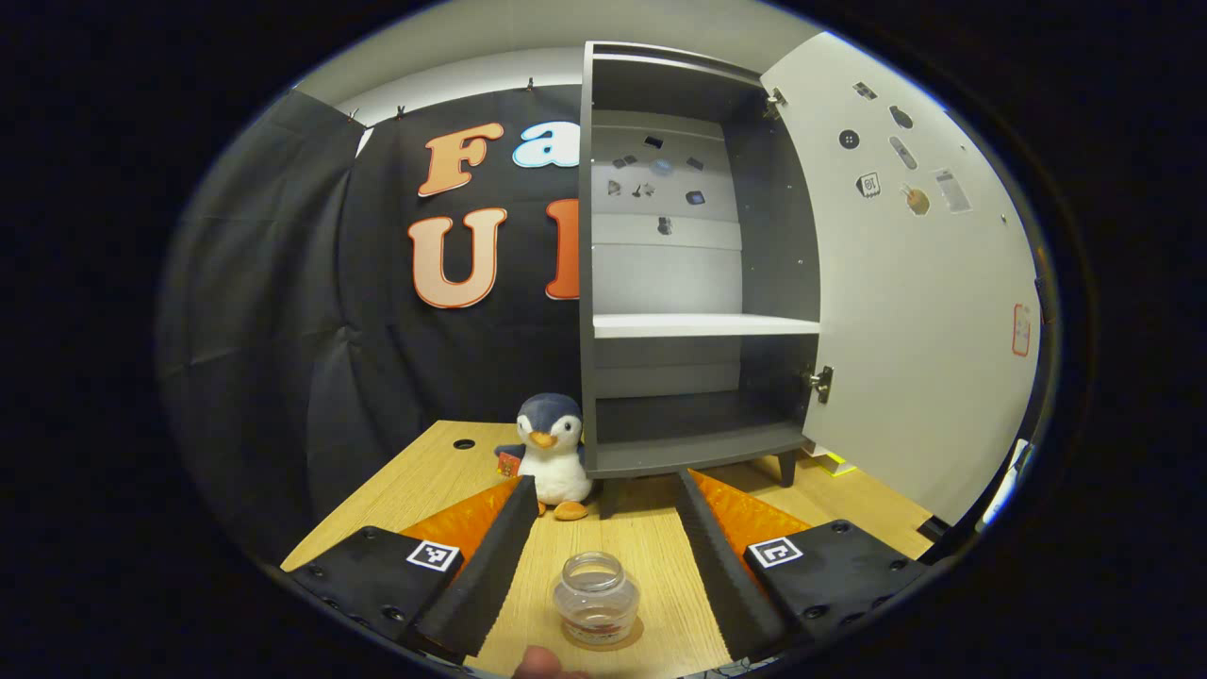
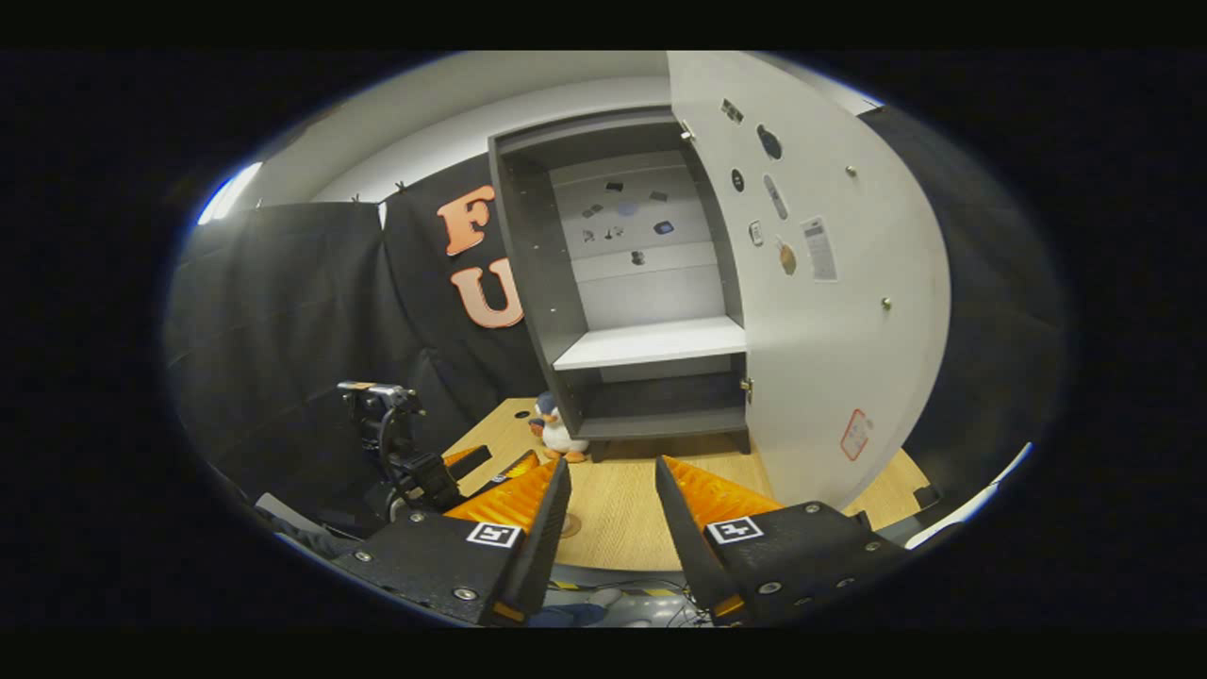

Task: Open the cabinet door with the right hand, grasp the bottle in the cabinet with the left hand and place it on the coaster, then close the cabinet door with the right hand.

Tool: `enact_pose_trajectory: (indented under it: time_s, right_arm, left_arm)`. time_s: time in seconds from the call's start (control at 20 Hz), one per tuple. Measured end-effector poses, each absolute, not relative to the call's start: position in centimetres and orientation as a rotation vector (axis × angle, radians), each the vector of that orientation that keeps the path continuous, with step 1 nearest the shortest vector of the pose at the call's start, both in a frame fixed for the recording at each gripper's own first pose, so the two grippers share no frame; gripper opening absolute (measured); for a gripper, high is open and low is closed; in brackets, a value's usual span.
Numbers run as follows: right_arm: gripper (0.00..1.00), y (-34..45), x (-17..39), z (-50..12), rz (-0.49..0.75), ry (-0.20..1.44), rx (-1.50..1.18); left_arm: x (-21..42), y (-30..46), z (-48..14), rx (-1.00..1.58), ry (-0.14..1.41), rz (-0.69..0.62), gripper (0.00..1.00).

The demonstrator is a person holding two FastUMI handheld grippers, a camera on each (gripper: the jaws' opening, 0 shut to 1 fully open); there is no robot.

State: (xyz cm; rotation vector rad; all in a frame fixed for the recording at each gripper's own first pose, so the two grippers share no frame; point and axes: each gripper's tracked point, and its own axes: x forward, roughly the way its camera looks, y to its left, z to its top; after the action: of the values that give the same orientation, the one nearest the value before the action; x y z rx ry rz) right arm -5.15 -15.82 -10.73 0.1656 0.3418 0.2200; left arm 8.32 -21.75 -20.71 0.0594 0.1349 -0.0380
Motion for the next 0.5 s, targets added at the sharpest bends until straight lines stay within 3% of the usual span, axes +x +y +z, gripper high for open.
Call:
enact_pose_trajectory:
  time_s: [0.5]
  right_arm:
    - [0.58, -26.1, -6.3, -3.2, 0.11, 0.153, 0.144]
  left_arm:
    - [5.4, -24.8, -13.2, 0.074, 0.079, -0.1, 0.95]
